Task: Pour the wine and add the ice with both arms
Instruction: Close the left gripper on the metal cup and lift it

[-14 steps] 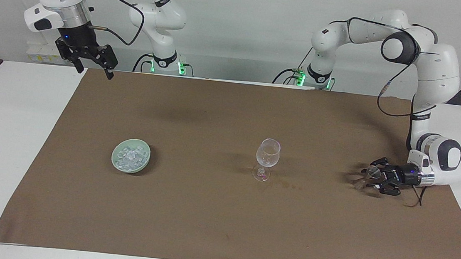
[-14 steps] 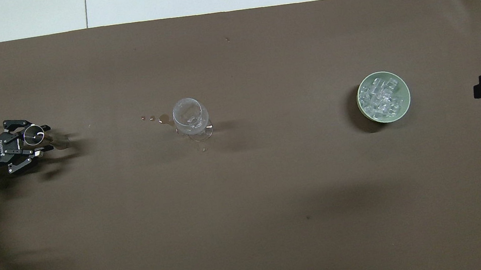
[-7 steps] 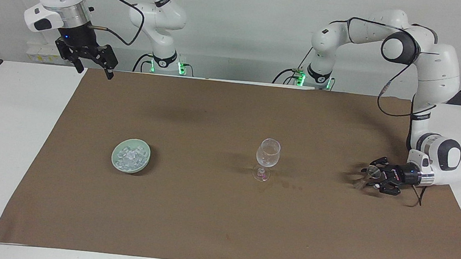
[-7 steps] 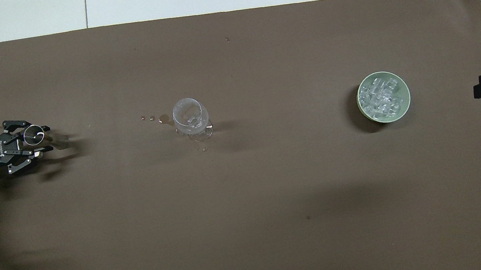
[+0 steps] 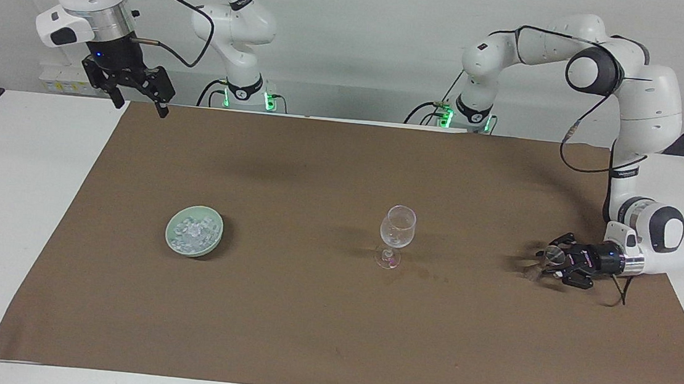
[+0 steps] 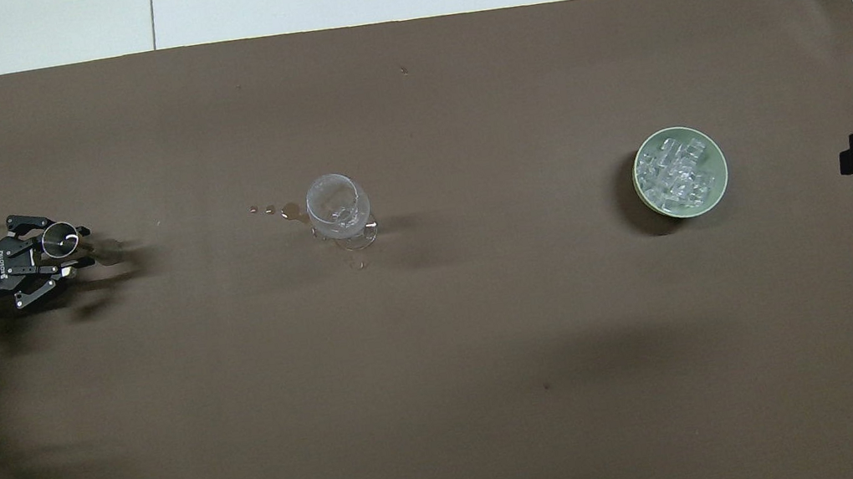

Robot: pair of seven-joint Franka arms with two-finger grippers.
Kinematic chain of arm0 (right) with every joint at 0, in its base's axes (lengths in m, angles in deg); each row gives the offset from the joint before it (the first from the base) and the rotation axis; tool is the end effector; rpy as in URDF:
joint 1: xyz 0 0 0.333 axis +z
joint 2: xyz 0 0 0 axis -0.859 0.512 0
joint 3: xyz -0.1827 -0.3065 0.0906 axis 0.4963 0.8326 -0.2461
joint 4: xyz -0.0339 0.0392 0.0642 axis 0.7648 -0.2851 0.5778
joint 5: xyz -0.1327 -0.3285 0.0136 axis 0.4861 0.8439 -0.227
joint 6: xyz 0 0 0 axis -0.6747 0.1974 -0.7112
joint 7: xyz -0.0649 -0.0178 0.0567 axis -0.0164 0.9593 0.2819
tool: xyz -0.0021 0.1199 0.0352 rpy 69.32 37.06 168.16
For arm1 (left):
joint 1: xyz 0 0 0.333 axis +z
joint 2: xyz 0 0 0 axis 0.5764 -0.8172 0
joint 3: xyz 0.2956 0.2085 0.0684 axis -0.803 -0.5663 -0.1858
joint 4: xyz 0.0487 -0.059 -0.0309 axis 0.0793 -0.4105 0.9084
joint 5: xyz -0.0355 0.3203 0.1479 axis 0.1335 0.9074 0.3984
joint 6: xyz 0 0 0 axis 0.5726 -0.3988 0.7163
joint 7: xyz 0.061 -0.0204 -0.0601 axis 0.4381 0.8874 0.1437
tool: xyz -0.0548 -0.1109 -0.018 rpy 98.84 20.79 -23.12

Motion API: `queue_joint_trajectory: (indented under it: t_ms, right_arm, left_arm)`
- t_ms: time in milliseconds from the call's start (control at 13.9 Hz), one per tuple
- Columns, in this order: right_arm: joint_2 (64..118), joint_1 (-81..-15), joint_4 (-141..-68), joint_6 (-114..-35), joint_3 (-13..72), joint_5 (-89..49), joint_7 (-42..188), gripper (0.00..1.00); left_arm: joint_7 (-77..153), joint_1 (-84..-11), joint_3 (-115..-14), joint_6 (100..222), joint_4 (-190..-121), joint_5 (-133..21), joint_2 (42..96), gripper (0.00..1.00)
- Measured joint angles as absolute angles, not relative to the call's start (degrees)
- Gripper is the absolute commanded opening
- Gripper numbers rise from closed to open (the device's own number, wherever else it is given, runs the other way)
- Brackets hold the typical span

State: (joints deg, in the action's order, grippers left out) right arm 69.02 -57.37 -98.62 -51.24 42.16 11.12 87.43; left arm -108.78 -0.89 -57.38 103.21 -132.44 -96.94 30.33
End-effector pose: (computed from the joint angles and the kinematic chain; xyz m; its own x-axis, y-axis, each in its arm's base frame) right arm 0.4781 -0.0360 0.6678 0.9831 -0.1743 0.0553 -0.1742 -0.9847 -0.0071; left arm 0.6307 0.1743 0.2616 0.0810 -0.0339 0.9961 -0.9943 -0.0717 0.0785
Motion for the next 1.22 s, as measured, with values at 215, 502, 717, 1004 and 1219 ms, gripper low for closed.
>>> queue_joint_trajectory:
  t_ms: [215,502,717,1004,1219]
  right_arm:
    - [69.0,-57.4,-98.6,-51.2,42.2,11.1,87.4,1.00]
    - [69.0,-57.4,-98.6,-51.2,42.2,11.1,87.4,1.00]
    - [69.0,-57.4,-98.6,-51.2,42.2,11.1,87.4,1.00]
    - [69.0,-57.4,-98.6,-51.2,42.2,11.1,87.4,1.00]
    - [69.0,-57.4,-98.6,-51.2,42.2,11.1,87.4,1.00]
  left_arm:
    - [-108.8,-0.9,-57.4,103.2,-132.5,-96.9,30.3,0.39]
    - [-109.7,-0.8,-57.4,103.2,-132.5,-96.9,30.3,0.28]
    - [-110.5,-0.8,-57.4,103.2,-132.6,-96.9,30.3,0.10]
    - [-110.8,-0.7,-57.5,103.2,-132.6,-96.9,30.1,0.00]
    - [-110.8,-0.7,-57.2,103.2,-132.5,-96.9,30.1,0.00]
